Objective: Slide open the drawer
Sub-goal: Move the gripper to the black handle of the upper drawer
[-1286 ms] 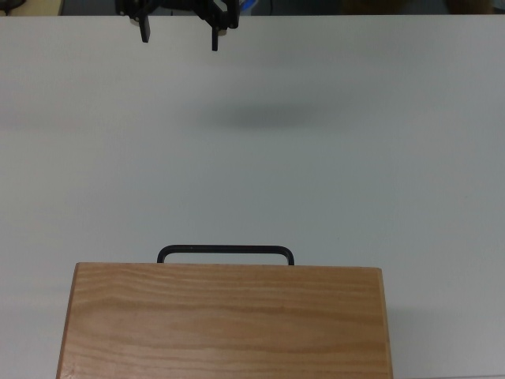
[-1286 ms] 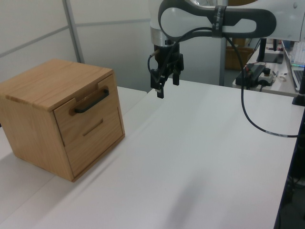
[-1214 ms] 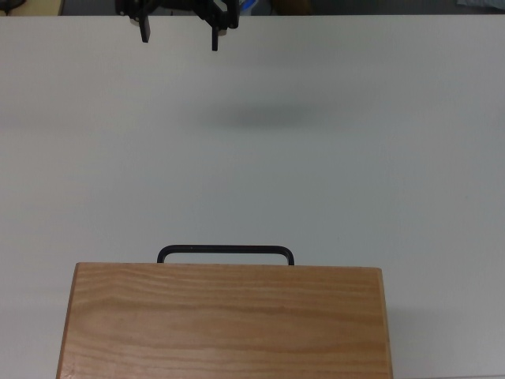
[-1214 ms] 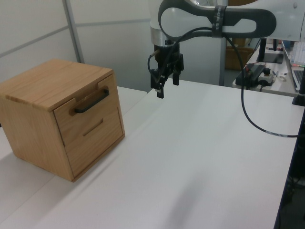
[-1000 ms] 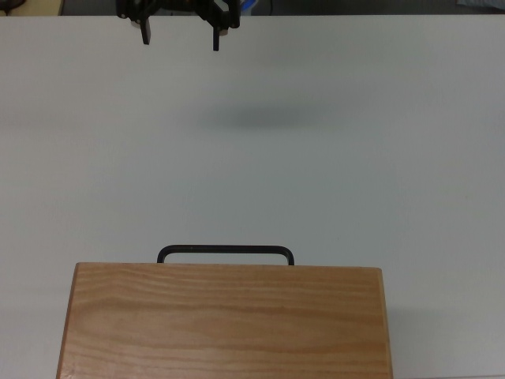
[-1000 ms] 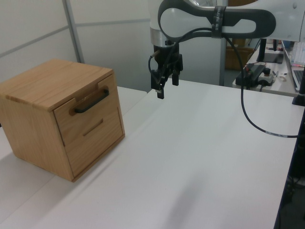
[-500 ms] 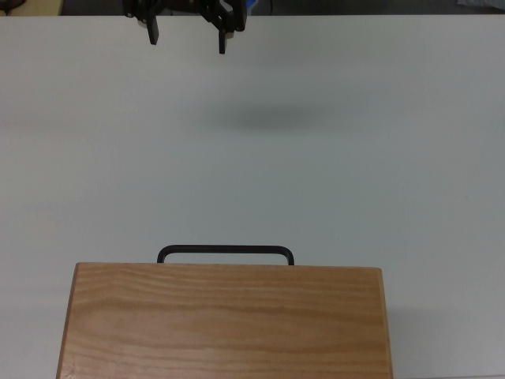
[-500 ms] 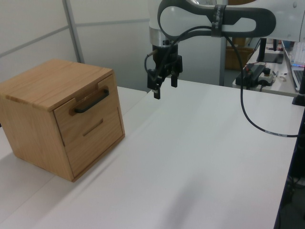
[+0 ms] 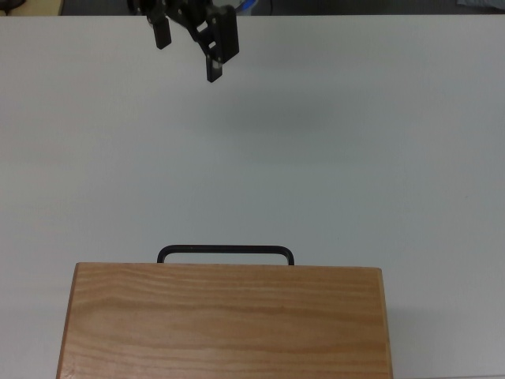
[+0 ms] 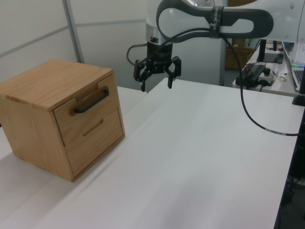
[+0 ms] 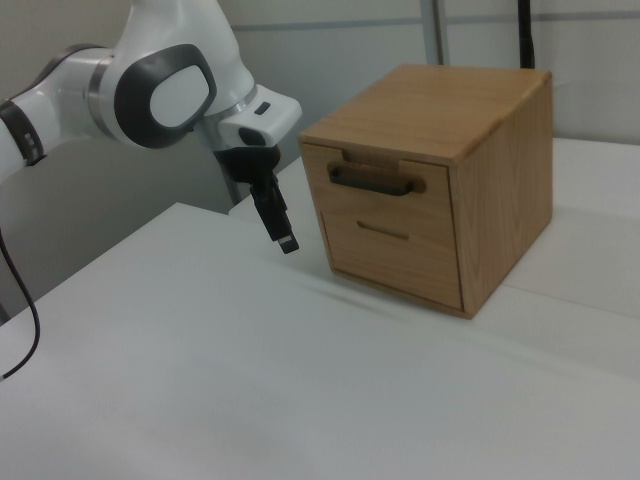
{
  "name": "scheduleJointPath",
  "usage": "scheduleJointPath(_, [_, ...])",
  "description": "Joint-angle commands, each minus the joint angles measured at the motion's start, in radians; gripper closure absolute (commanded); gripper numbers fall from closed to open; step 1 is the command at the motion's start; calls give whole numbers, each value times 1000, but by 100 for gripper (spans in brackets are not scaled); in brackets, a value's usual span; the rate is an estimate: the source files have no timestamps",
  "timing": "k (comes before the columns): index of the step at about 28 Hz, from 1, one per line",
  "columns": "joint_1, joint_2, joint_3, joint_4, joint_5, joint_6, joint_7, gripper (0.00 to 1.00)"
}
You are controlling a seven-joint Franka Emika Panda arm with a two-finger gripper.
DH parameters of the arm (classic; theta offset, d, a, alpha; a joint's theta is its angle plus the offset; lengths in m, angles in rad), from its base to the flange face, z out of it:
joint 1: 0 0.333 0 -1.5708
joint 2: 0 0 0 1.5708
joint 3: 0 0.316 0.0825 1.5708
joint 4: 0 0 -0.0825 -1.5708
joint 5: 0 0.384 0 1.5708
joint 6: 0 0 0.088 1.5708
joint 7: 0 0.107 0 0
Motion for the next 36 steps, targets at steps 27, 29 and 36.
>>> scheduleJointPath(27, [3,308,53,188,-89,367,656,2])
scheduleJointPath(29, [3,332,59,220,-101,373,677,2])
scheduleJointPath(36, [6,424,79,325,-140,389,728,4])
